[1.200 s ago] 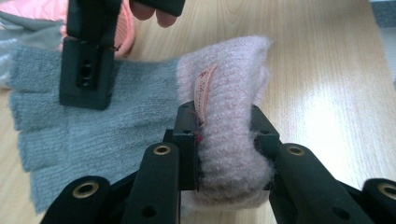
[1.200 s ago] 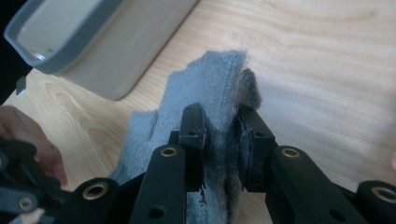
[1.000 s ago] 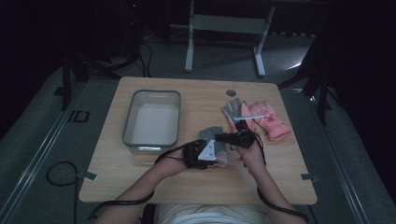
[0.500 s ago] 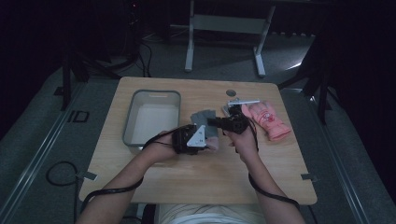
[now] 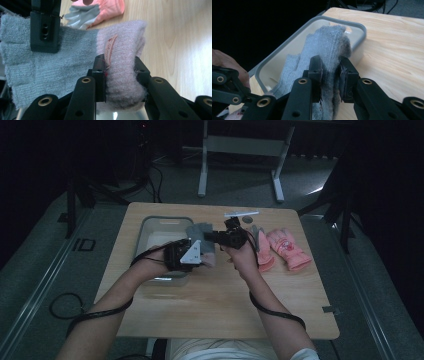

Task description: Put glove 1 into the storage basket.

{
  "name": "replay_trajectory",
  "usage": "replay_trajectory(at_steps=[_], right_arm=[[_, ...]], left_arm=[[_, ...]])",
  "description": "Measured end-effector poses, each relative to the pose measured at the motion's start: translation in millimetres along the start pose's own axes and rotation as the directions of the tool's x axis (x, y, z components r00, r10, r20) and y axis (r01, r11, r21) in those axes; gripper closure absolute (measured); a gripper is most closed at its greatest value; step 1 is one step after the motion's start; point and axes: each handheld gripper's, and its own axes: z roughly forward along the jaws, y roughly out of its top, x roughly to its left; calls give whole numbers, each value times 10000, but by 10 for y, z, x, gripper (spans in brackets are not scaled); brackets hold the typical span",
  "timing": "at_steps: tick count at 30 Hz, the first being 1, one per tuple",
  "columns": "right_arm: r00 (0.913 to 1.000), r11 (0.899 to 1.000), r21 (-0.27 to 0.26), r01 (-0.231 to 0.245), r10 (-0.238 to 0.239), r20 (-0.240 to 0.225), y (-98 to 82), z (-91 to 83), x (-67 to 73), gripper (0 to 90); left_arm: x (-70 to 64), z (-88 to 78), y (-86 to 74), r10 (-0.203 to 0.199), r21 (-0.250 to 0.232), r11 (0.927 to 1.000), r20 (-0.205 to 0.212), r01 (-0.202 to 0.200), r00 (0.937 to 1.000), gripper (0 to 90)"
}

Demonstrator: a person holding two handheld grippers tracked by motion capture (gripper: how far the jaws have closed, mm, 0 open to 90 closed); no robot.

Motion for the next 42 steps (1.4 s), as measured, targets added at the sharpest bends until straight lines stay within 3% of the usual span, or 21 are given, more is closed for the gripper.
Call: replay_trajectory(at_steps=[9,14,15,16,17,22,26,27,33,34,39,42], right_arm=[[9996,9999,118,29,-26,-280,142,415,166,749],[9992,9998,180,54,-47,-396,193,627,218,749],[9989,9995,305,-106,120,-456,200,785,211,750],[9989,9995,305,-106,120,-456,200,785,211,750],[9981,9990,386,-223,244,-558,195,900,201,750],[9981,9972,690,-303,339,-517,207,1083,186,750],[9988,9953,899,-355,385,-312,200,1227,165,749],[9989,9932,1094,-409,430,-174,183,1304,160,749],[9990,9865,1574,-442,431,109,134,1466,164,743],[9989,9858,1615,-467,446,164,126,1489,166,743],[9987,9830,1787,-423,368,341,110,1550,181,743],[9977,9805,1920,-412,301,604,115,1594,170,696]], left_arm=[[125,-140,-389,-124,589,9982,-192,135,9997,699],[184,-132,-576,-211,809,9965,-192,226,9996,699],[221,-107,-675,-266,1054,9941,-87,274,9996,699],[221,-107,-675,-266,1054,9941,-87,274,9996,699],[248,-87,-758,-291,1246,9918,20,286,9996,698],[277,-36,-933,-356,1197,9922,102,341,9993,697],[302,48,-1089,-109,1084,9941,205,86,9997,695],[312,104,-1161,-186,1076,9941,387,143,9991,692],[333,232,-1263,-262,1405,9900,869,138,9959,687],[357,270,-1293,-186,1648,9863,1020,15,9946,687],[394,353,-1336,-268,1692,9856,1326,40,9908,687],[411,402,-1339,-183,1778,9840,1392,-68,9901,687]])
